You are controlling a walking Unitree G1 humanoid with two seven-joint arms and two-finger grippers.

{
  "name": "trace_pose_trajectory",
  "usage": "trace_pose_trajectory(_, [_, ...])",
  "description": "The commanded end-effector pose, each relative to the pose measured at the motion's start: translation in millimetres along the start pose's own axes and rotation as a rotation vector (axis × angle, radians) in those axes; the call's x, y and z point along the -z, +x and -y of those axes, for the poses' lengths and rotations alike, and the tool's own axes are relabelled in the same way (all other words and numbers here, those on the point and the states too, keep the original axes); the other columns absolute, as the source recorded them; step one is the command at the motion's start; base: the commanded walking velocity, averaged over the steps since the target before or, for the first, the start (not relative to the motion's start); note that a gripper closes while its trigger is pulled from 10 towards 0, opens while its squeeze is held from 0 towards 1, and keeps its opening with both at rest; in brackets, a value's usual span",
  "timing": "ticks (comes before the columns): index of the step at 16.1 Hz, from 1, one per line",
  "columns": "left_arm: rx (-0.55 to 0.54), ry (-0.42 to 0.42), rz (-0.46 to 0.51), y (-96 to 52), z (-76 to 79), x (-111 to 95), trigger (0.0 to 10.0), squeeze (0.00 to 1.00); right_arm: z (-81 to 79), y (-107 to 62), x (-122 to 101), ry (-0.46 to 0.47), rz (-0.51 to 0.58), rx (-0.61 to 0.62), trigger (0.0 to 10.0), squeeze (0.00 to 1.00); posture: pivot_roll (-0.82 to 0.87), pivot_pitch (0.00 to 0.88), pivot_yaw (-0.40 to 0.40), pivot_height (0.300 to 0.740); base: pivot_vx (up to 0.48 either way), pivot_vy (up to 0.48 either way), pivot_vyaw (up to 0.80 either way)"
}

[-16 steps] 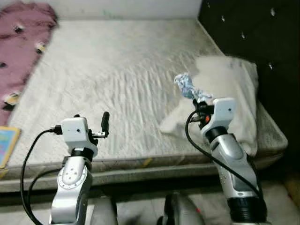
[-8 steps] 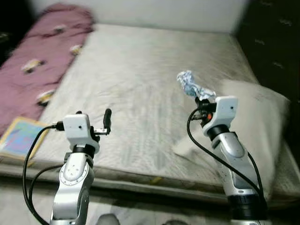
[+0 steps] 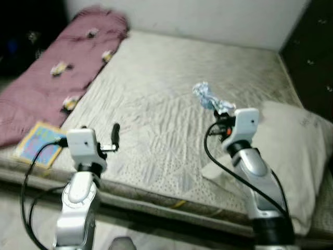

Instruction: Clean up the room

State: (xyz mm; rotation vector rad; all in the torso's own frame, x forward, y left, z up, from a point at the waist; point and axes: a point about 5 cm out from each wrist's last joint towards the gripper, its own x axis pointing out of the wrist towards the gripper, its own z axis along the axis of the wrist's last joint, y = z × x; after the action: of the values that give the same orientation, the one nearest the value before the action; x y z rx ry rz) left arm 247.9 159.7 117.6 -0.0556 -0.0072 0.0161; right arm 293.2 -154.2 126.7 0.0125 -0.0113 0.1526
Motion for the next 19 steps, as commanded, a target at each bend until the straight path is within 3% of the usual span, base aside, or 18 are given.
trace_pose_trajectory(1, [0.013, 0.004, -0.021, -0.3, 0.7, 3.8, 10.0, 0.00, 0.6, -2.1, 4.3, 0.005, -0.016, 0.004, 10.0, 0.00, -0.01, 0.000, -0.063, 0.740, 0.000, 0.480, -0.58])
trace_pose_trajectory(12, [0.008, 0.002, -0.006, 4.0, 0.8, 0.5, 10.0, 0.00, -4.8, 7.6, -0.7, 0.001, 0.002, -0.019, 10.0, 0.00, -0.02, 0.000, -0.050, 0.740, 0.000, 0.478, 0.00])
trace_pose_trajectory(19, [0.060, -0.004, 0.016, 3.4, 6.4, -2.3, 10.0, 0.00, -5.0, 7.8, 1.1, -0.004, -0.010, -0.026, 10.0, 0.00, -0.02, 0.000, -0.054, 0.740, 0.000, 0.000, -0.19])
